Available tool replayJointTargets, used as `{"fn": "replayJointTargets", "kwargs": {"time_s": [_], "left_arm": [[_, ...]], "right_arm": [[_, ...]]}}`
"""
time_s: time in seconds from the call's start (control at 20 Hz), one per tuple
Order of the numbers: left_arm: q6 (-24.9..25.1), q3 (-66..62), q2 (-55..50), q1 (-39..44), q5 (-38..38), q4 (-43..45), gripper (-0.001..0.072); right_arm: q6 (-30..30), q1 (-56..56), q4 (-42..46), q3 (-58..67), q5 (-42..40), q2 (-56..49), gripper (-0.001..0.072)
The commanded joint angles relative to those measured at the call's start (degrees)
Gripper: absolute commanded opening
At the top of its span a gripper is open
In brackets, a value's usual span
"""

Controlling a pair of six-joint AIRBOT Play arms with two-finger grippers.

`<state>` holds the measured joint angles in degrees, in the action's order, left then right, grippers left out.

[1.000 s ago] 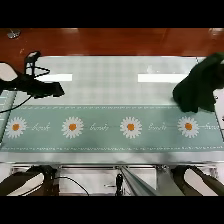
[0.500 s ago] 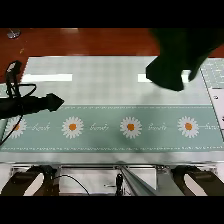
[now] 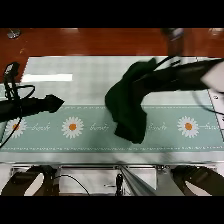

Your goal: Fold the shirts.

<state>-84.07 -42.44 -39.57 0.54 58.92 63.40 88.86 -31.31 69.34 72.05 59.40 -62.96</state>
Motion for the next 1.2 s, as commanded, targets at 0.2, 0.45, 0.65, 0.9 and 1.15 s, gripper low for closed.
{"fn": "replayJointTargets", "kwargs": {"time_s": [0.2, 0.45, 0.65, 0.9, 1.15], "left_arm": [[0.0, 0.0, -2.6, 0.0, 0.0, 0.0, 0.0704], [0.0, 0.0, -7.0, 2.0, 5.6, -1.7, 0.0704], [0.0, 3.0, -7.7, 2.0, 13.6, -1.5, 0.0704], [10.0, 15.5, -11.6, 11.3, 7.6, -26.7, 0.0704], [7.2, 14.7, -21.7, 31.0, -12.0, -27.3, 0.0704]], "right_arm": [[-2.7, -10.3, -21.5, -4.4, -13.2, -23.1, 0.0576], [-8.9, 4.7, -20.3, 1.8, 2.0, -20.4, 0.0629], [-4.0, 29.8, -4.2, -2.2, 9.5, -9.7, 0.0628], [-7.6, 49.6, -7.6, -24.9, 3.7, 1.6, 0.0615], [-11.6, 50.1, -13.3, -33.0, 1.4, 2.6, 0.0616]]}}
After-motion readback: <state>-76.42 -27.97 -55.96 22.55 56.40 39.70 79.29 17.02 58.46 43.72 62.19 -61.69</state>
